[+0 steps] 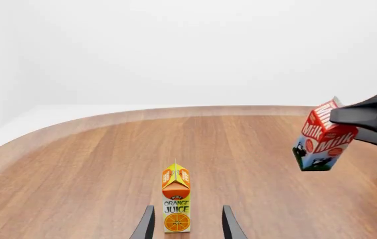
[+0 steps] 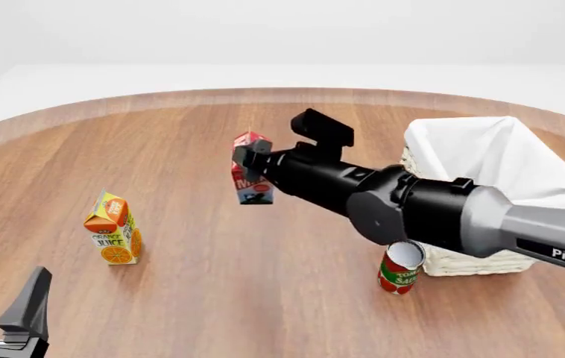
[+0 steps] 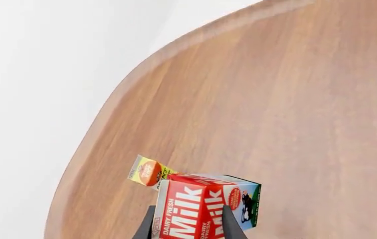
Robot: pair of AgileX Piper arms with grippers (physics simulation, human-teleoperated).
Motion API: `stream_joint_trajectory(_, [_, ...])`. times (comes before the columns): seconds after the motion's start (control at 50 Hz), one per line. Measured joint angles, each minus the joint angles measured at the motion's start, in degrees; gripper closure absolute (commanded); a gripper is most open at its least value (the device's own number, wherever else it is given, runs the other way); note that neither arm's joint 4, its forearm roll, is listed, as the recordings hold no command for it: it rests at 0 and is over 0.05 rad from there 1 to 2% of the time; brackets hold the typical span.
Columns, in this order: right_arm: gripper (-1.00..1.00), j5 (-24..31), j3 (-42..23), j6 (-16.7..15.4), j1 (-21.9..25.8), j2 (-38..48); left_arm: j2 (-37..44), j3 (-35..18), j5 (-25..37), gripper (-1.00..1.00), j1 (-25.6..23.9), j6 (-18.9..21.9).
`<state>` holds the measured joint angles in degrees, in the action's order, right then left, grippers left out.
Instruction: Pick the milk and place it in the basket.
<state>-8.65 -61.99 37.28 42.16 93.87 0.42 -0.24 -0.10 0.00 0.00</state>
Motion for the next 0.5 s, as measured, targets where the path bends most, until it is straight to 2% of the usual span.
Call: stream_joint_trajectory(0.5, [1.00,-0.4,13.2,-3.0,-4.7,-19.7,0.0,0.0,0.0,-1.00,0.0,0.0])
